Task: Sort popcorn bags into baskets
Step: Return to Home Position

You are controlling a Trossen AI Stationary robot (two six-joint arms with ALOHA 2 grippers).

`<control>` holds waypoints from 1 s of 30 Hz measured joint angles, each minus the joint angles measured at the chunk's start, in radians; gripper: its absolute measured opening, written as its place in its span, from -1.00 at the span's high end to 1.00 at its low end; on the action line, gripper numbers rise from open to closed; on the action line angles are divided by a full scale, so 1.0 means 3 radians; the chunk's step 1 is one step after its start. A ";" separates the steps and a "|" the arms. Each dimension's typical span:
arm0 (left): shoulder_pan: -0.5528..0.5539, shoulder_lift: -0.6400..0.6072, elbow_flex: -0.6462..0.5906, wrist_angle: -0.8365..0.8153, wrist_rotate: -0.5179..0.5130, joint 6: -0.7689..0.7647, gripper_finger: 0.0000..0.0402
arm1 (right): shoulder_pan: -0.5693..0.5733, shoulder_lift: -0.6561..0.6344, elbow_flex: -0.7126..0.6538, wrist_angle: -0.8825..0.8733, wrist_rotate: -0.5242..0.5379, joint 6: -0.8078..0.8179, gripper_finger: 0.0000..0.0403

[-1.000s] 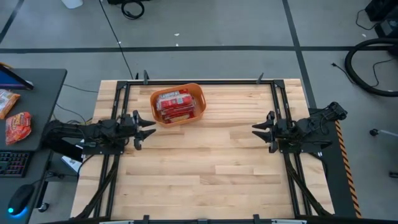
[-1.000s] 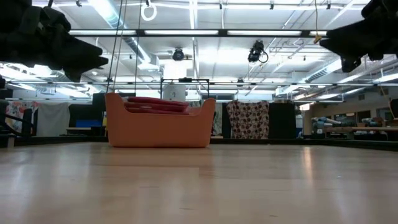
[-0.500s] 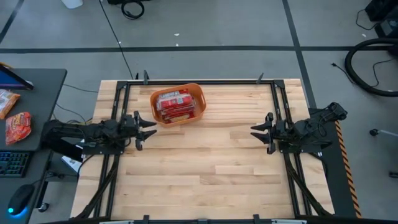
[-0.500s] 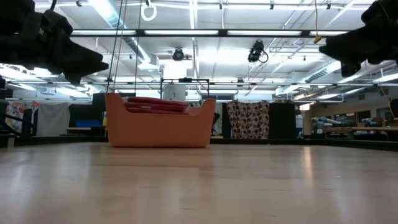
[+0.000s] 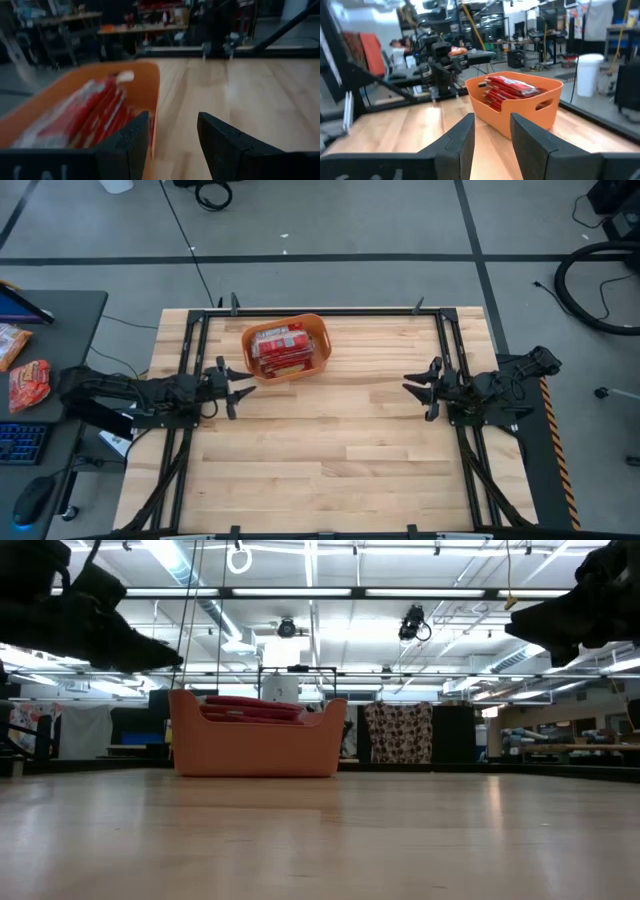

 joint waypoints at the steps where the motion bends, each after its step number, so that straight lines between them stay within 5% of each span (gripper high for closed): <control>1: 0.0000 -0.0001 0.0000 0.0056 0.0035 0.0046 0.15 | -0.0007 0.0000 0.0000 0.0018 0.0012 0.0085 0.35; 14: -0.0001 0.0000 0.0000 0.0188 0.0032 0.0218 0.15 | -0.0012 0.0000 0.0000 0.0182 -0.0016 0.0316 0.35; 22: -0.0001 0.0000 -0.0001 0.0192 0.0034 -0.0678 0.14 | -0.0012 0.0000 0.0000 0.0179 -0.0022 0.0308 0.35; 30: -0.0001 0.0000 -0.0001 0.0193 0.0034 -0.0717 0.14 | -0.0012 0.0000 0.0000 0.0179 -0.0022 0.0306 0.35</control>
